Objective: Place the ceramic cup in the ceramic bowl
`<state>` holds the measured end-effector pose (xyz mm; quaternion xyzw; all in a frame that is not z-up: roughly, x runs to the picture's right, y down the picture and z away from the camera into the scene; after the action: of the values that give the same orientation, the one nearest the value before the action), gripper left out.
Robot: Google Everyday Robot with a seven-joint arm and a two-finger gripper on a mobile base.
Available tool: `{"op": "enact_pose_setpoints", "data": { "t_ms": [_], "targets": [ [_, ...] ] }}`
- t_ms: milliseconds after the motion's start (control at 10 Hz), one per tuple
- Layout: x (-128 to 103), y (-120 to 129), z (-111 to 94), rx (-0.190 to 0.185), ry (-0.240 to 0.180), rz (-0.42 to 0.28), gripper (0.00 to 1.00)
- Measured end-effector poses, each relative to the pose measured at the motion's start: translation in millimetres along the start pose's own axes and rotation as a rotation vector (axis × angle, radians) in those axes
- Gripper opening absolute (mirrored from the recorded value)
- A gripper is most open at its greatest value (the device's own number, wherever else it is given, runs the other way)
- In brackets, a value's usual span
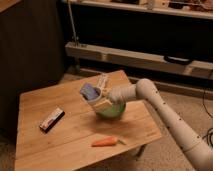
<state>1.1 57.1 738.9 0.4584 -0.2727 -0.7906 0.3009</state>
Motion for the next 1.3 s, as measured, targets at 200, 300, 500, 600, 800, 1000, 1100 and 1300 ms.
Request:
{"op": "enact_pose_setpoints", "data": {
  "t_ms": [200,300,500,600,800,1000,1100,1300],
  "targets": [
    [-14,1,-31,-0.080,-0.011,0.052,0.00],
    [-22,-3,-37,-0.105,-0.015,0.080,0.00],
    [-37,-8,-33,-0.121,-0.015,0.121,0.00],
    [-39,-7,-31,-0.124,-0.015,0.130,0.00],
    [-32,6,-20,-0.123,-0.013,0.129,0.00],
    [-27,23,-14,-0.131,-0.012,0.131,0.00],
    [-26,28,-14,-0.137,-0.019,0.128,0.00],
    [-26,48,-17,-0.159,-0.036,0.136,0.00]
  ]
}}
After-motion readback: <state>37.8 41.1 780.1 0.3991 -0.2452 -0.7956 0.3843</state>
